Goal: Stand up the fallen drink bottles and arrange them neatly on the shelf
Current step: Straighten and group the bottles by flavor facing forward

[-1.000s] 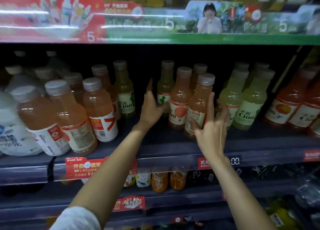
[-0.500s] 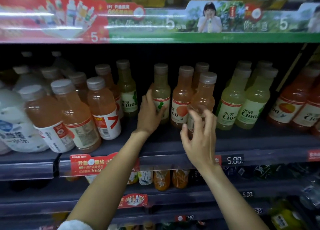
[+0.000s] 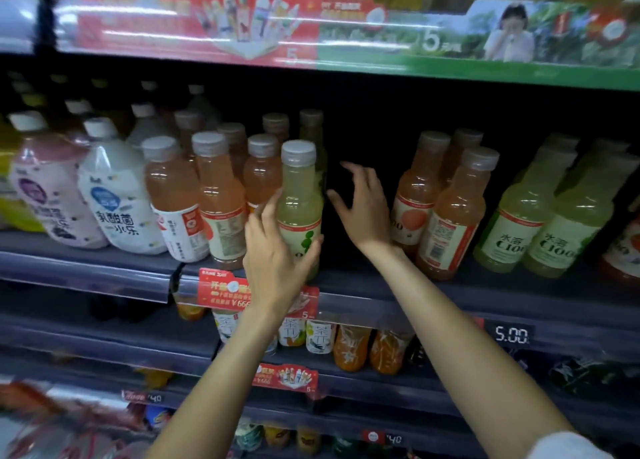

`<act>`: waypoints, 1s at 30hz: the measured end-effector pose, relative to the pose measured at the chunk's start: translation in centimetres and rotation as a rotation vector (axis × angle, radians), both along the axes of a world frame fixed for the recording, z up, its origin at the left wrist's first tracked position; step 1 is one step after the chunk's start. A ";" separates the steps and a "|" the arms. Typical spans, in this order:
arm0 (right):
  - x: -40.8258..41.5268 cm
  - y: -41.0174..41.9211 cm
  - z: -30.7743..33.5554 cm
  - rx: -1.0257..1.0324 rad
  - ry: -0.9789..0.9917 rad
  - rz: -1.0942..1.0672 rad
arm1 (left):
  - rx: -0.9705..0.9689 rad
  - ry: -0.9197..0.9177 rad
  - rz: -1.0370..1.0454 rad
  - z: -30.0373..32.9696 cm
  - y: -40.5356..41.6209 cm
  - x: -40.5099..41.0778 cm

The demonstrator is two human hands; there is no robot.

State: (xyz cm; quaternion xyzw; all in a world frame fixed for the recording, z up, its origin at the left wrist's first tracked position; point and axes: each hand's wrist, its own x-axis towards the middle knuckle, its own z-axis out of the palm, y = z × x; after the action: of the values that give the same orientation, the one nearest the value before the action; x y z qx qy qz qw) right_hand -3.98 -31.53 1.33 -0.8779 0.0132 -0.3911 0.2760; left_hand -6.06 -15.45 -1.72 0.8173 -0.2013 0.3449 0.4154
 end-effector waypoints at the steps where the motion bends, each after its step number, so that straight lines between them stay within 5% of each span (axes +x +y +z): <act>1: 0.9 0.3 0.3 -0.008 -0.013 -0.006 | -0.024 -0.003 0.025 -0.1 0.4 0.1; 15: 7.0 2.7 0.7 0.239 0.168 0.086 | -0.027 -0.005 0.012 0.0 1.6 0.2; 21: 2.1 2.0 -0.7 0.175 0.066 -0.027 | -0.042 -0.011 -0.043 -0.2 1.7 0.3; 30: -4.3 1.5 -1.7 0.470 -0.041 0.051 | -0.105 -0.006 -0.118 0.0 0.4 0.4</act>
State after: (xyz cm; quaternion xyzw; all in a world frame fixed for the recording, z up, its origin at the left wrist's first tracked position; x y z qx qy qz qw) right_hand -8.32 -30.07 -0.36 -0.7815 0.0758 -0.3879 0.4827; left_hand -5.71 -15.08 -1.68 0.7801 -0.2317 0.3323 0.4769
